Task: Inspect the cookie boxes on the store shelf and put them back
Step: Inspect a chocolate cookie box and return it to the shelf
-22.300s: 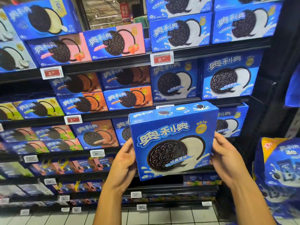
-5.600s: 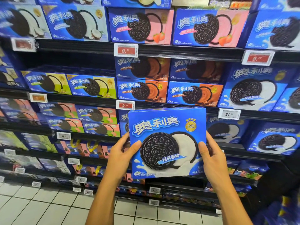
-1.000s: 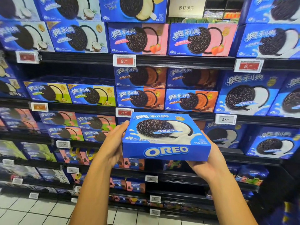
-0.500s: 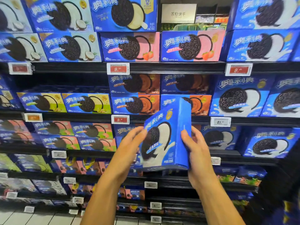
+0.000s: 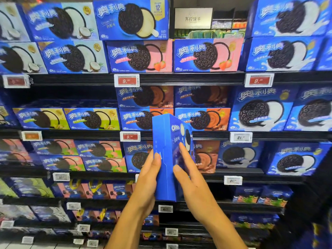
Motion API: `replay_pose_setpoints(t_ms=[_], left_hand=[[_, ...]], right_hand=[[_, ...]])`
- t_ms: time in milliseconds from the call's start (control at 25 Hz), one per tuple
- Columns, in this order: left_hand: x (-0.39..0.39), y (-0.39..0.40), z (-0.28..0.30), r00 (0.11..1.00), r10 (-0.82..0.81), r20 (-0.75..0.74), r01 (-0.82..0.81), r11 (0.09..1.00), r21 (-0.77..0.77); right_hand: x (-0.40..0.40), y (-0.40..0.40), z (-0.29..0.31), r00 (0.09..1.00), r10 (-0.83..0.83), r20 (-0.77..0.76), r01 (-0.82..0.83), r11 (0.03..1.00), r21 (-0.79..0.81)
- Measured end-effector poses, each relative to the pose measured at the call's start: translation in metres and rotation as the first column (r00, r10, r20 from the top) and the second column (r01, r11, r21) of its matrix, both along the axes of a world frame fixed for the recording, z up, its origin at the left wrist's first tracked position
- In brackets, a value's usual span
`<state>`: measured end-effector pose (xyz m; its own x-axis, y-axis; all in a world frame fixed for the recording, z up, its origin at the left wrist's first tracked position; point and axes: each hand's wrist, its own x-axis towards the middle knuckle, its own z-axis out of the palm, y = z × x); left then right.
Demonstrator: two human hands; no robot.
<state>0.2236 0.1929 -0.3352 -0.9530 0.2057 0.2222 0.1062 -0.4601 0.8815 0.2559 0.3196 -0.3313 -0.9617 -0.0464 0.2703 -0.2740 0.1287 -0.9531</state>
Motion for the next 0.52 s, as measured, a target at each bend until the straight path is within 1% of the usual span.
replay_pose_setpoints(t_ms=[80, 160, 200, 240, 320, 400, 440, 480, 520], left_hand=[[-0.003, -0.005, -0.009, 0.999, 0.026, 0.033, -0.028, 0.997, 0.074], [-0.006, -0.013, -0.018, 0.994, 0.014, 0.112, -0.033, 0.984, 0.173], [-0.007, -0.017, -0.022, 0.986, -0.003, 0.165, -0.034, 0.975, 0.219], [-0.009, -0.022, -0.027, 0.976, -0.024, 0.217, -0.035, 0.964, 0.262], [-0.011, -0.033, -0.037, 0.953, -0.060, 0.299, -0.044, 0.944, 0.328], [-0.013, -0.042, -0.047, 0.944, -0.108, 0.312, -0.019, 0.926, 0.376], [-0.012, -0.044, -0.049, 0.944, -0.122, 0.305, -0.011, 0.916, 0.401], [-0.013, -0.046, -0.051, 0.944, -0.126, 0.303, -0.014, 0.906, 0.422], [-0.012, -0.046, -0.052, 0.945, -0.136, 0.299, -0.011, 0.896, 0.444]], right_hand=[[0.001, -0.001, -0.003, 0.999, 0.034, 0.024, -0.033, 0.999, -0.026], [0.000, -0.001, -0.005, 0.997, 0.072, 0.010, -0.071, 0.993, -0.097], [-0.002, 0.000, -0.008, 0.998, 0.058, -0.008, -0.059, 0.991, -0.123], [-0.005, 0.004, -0.010, 1.000, 0.001, -0.026, -0.005, 0.991, -0.135], [-0.012, 0.021, -0.013, 0.977, -0.206, -0.053, 0.200, 0.974, -0.104], [-0.020, 0.045, -0.014, 0.925, -0.378, -0.040, 0.375, 0.925, -0.066], [-0.023, 0.056, -0.015, 0.910, -0.414, -0.009, 0.413, 0.908, -0.078], [-0.025, 0.066, -0.016, 0.911, -0.410, 0.039, 0.412, 0.904, -0.113], [-0.025, 0.073, -0.017, 0.925, -0.367, 0.094, 0.378, 0.912, -0.157]])
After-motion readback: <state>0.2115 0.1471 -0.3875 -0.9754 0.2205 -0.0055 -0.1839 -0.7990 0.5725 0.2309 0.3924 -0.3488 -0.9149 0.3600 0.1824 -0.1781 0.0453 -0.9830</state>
